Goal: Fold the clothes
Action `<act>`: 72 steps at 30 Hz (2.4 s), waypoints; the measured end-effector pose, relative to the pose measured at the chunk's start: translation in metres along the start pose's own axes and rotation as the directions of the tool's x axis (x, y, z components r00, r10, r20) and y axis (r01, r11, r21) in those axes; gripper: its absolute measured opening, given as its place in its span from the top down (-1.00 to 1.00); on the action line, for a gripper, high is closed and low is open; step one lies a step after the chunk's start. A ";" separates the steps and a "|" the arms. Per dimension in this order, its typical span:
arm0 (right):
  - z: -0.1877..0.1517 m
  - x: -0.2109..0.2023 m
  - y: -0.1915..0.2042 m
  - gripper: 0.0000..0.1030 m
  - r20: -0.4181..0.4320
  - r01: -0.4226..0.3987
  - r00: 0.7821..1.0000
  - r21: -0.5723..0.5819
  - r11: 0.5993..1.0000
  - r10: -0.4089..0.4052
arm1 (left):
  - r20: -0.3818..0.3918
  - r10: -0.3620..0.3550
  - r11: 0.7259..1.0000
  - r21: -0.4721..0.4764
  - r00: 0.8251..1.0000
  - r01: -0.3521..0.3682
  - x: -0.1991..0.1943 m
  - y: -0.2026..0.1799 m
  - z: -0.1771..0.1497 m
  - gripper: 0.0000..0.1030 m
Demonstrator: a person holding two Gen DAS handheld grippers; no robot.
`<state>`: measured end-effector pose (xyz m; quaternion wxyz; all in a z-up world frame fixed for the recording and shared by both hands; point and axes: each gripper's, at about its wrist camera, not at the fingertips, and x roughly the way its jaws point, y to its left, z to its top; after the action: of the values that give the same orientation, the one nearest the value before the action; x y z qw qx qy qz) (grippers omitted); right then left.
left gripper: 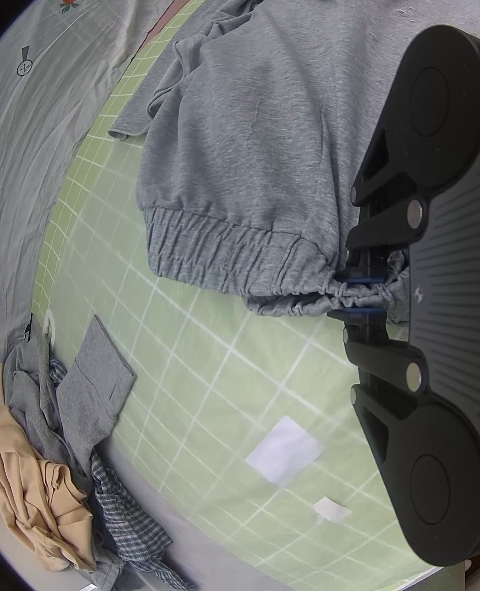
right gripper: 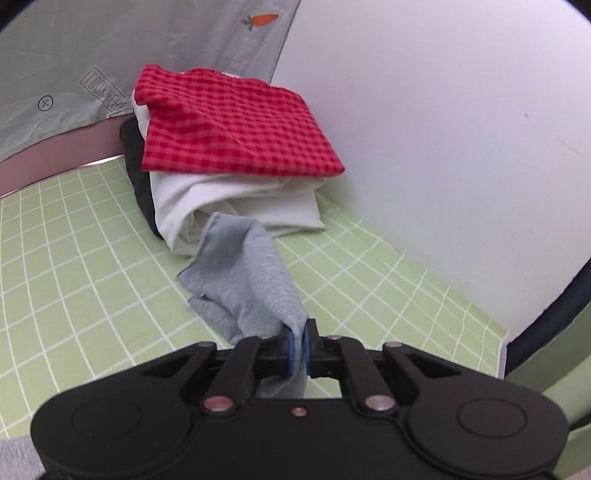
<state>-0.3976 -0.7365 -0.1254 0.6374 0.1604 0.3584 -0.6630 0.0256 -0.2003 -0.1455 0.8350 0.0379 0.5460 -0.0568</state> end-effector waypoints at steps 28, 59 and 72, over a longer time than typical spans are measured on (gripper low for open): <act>-0.102 -0.044 -0.008 0.07 -0.191 -0.359 0.863 0.421 0.833 0.468 | 0.065 -0.165 0.915 -0.363 0.984 0.177 -0.036 0.062 -0.040 -0.05; 0.056 -0.078 0.052 0.95 0.143 -0.631 0.776 0.163 0.758 0.615 | 0.287 -0.085 0.937 -0.303 0.954 0.175 -0.079 0.061 0.034 0.85; 0.025 -0.038 0.109 0.24 -0.002 -0.539 0.838 0.153 0.828 0.546 | 0.163 -0.031 0.950 -0.302 0.986 0.079 -0.029 0.037 0.046 0.84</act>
<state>-0.2816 -0.7184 -0.1121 0.7776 0.3169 0.2629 -0.4752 0.0605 -0.1675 -0.1003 0.8689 -0.1124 0.4820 0.0028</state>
